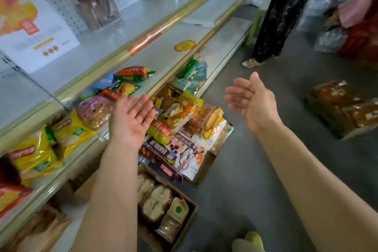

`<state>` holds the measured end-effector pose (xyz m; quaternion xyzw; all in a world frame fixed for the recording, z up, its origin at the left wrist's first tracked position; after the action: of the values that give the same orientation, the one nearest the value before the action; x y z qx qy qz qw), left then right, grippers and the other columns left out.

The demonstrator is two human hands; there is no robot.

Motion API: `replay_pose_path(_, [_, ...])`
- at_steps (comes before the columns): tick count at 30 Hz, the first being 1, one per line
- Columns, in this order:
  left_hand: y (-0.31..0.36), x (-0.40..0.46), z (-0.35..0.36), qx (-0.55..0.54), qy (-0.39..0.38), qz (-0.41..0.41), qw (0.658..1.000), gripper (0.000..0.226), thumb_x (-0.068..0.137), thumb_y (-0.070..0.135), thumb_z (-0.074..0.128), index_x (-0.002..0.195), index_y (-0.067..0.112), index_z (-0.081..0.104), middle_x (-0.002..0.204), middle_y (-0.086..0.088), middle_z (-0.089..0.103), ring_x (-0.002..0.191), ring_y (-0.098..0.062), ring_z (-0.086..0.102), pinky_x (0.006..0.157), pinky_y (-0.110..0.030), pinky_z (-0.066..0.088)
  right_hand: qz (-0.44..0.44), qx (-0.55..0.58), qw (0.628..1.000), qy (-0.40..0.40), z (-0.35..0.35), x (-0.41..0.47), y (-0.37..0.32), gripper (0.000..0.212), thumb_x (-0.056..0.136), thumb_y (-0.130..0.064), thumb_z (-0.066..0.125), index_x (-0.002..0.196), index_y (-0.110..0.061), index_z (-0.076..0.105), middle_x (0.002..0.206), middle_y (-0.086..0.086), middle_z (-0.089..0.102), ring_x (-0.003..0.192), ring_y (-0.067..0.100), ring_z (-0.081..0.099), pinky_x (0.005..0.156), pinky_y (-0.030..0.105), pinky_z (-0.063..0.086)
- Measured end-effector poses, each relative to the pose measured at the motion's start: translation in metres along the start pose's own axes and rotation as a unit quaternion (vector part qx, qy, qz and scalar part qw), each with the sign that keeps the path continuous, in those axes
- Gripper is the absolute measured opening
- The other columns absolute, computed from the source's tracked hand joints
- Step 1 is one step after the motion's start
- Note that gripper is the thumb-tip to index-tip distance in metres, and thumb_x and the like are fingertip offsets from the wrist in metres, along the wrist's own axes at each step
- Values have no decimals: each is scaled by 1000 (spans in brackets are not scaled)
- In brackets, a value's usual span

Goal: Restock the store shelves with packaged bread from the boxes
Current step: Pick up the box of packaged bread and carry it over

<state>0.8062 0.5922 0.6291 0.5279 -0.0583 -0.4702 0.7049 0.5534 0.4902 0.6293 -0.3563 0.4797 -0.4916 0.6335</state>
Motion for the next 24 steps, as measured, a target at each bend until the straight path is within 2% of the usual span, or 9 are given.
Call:
replay_pose_path(6, [-40, -18, 135, 41, -90, -8, 995, 27, 102, 32, 45, 118, 16, 59, 104, -3, 73, 92, -18, 69, 79, -32, 53, -41, 5, 995, 94, -123, 10, -79, 46, 104, -44, 33, 105, -12, 66, 90, 8, 75, 76, 20, 70, 73, 34, 55])
replay_pose_path(15, [-190, -60, 377, 72, -203, -101, 971, 16, 99, 30, 48, 101, 18, 59, 94, -1, 73, 84, -17, 67, 75, -31, 53, -62, -3, 979, 197, -353, 59, -172, 38, 104, -36, 40, 105, -9, 67, 91, 12, 74, 75, 21, 69, 67, 31, 53])
replay_pose_path(20, [-274, -80, 479, 96, -239, -149, 955, 19, 101, 29, 45, 98, 18, 60, 91, -2, 73, 81, -17, 68, 75, -32, 53, -66, -37, 968, 240, -468, 89, -220, 29, 102, -28, 47, 96, -9, 67, 87, 15, 72, 66, 22, 66, 55, 27, 50])
replay_pose_path(24, [-330, -79, 544, 122, -251, -185, 942, 20, 102, 29, 44, 97, 17, 59, 93, -3, 72, 84, -18, 67, 76, -33, 52, -43, -56, 961, 268, -542, 123, -239, 28, 102, -27, 46, 99, -9, 67, 89, 14, 72, 72, 23, 67, 61, 29, 53])
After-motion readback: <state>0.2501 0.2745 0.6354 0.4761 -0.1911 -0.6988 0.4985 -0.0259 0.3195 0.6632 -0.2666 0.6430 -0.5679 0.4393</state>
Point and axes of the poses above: each hand's wrist, its own x-axis towards the middle knuckle, its own z-axis out of the palm, y = z × x, the point moved 3 cm from there along x, towards the middle knuckle
